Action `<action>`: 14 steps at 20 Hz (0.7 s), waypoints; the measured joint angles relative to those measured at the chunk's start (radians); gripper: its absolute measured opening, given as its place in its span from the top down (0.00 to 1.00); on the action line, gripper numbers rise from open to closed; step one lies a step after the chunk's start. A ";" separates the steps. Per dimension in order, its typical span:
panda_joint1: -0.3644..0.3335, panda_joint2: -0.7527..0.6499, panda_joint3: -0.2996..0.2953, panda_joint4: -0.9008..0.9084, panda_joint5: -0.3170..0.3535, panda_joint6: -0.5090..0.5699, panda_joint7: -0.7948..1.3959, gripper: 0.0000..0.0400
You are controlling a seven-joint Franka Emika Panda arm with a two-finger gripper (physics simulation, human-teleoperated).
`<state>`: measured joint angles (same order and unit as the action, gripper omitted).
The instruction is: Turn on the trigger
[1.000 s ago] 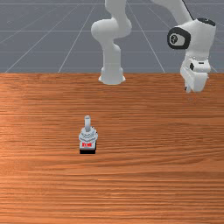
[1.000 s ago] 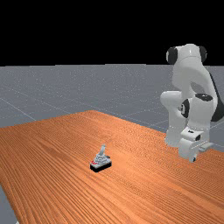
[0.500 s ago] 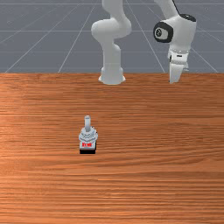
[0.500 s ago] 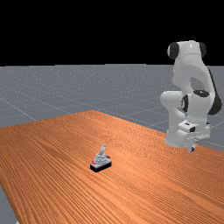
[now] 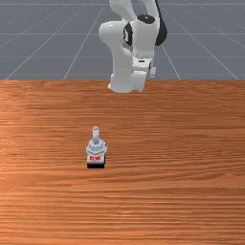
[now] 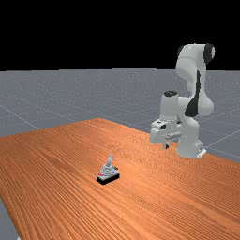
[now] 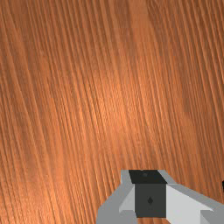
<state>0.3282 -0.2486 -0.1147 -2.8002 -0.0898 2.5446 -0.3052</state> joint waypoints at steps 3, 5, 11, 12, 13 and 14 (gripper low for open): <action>-0.040 -0.023 -0.119 -0.017 0.012 -0.001 -0.227 1.00; -0.084 -0.013 -0.133 0.005 -0.042 -0.045 -0.239 1.00; -0.138 -0.023 -0.180 -0.009 -0.069 -0.011 -0.268 1.00; -0.143 -0.022 -0.187 -0.008 -0.072 -0.011 -0.280 1.00; -0.149 -0.021 -0.193 -0.006 -0.075 -0.011 -0.288 1.00; -0.157 -0.031 -0.205 -0.025 -0.090 0.032 -0.319 1.00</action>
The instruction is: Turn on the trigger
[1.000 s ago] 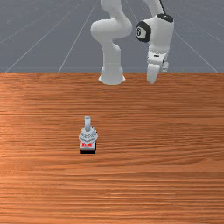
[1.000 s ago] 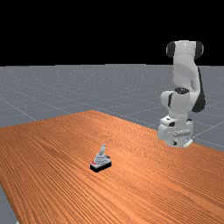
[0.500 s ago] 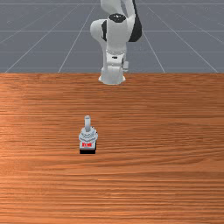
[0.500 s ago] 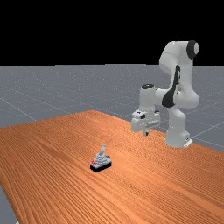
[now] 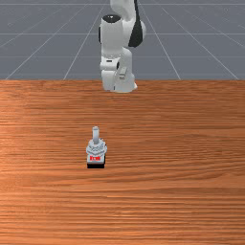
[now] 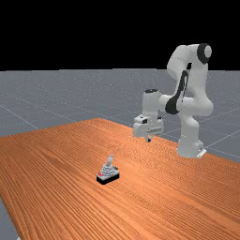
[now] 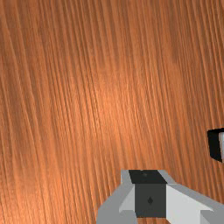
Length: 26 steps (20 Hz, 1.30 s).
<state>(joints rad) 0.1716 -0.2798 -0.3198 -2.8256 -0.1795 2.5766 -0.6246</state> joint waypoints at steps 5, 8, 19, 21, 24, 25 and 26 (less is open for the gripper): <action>-0.004 0.010 -0.013 0.019 0.003 -0.035 -0.027 1.00; 0.012 0.031 -0.025 0.040 0.011 -0.033 -0.098 1.00; 0.053 0.218 -0.025 0.239 0.135 -0.049 -0.139 1.00; 0.056 0.251 -0.024 0.278 0.172 -0.058 -0.167 1.00; 0.058 0.303 -0.018 0.337 0.179 -0.049 -0.165 1.00; 0.059 0.319 -0.016 0.356 0.187 -0.054 -0.170 1.00; 0.059 0.330 -0.015 0.369 0.194 -0.051 -0.174 1.00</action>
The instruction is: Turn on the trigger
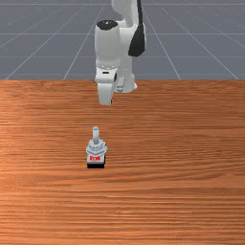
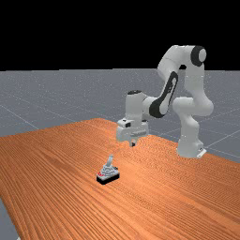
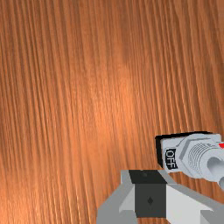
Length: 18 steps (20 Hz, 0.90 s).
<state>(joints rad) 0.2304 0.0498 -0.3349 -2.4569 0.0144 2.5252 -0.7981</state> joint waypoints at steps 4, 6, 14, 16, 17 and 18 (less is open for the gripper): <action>0.004 0.025 0.000 0.030 -0.021 -0.017 0.023 1.00; -0.001 0.060 0.005 0.046 0.021 -0.024 -0.012 1.00; -0.011 0.110 0.002 0.028 0.051 0.058 -0.006 1.00; -0.019 0.110 0.002 0.029 0.052 0.059 -0.035 1.00; -0.024 0.112 0.005 0.031 0.052 0.058 -0.069 1.00; -0.023 0.114 0.005 0.034 0.053 0.057 -0.066 1.00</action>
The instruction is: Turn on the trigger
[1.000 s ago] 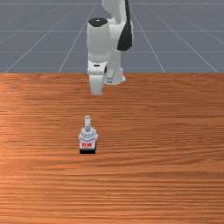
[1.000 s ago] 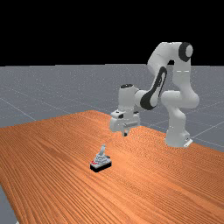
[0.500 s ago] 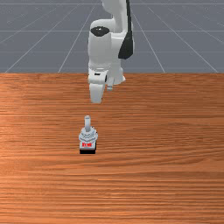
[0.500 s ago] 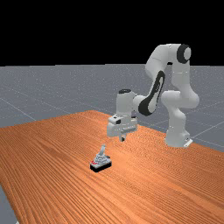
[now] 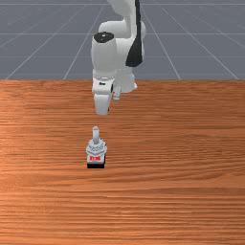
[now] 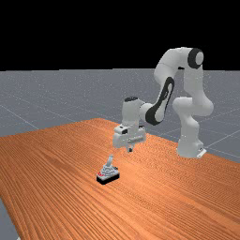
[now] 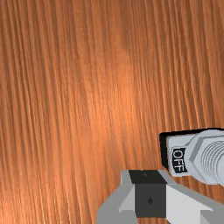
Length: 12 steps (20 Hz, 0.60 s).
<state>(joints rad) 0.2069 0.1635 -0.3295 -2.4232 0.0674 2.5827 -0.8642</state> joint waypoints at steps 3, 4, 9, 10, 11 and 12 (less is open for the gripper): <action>-0.015 0.045 0.018 0.066 0.017 -0.022 -0.080 1.00; -0.017 0.068 0.021 0.099 0.026 -0.034 -0.071 1.00; -0.028 0.147 0.036 0.220 0.051 -0.078 -0.072 1.00; -0.026 0.149 0.036 0.212 0.067 -0.030 -0.047 1.00; -0.031 0.168 0.039 0.252 0.057 -0.088 -0.071 1.00; -0.027 0.166 0.036 0.244 0.064 -0.064 -0.045 1.00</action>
<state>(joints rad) 0.1799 0.3293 -0.2933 -2.1796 0.1316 2.5183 -0.9097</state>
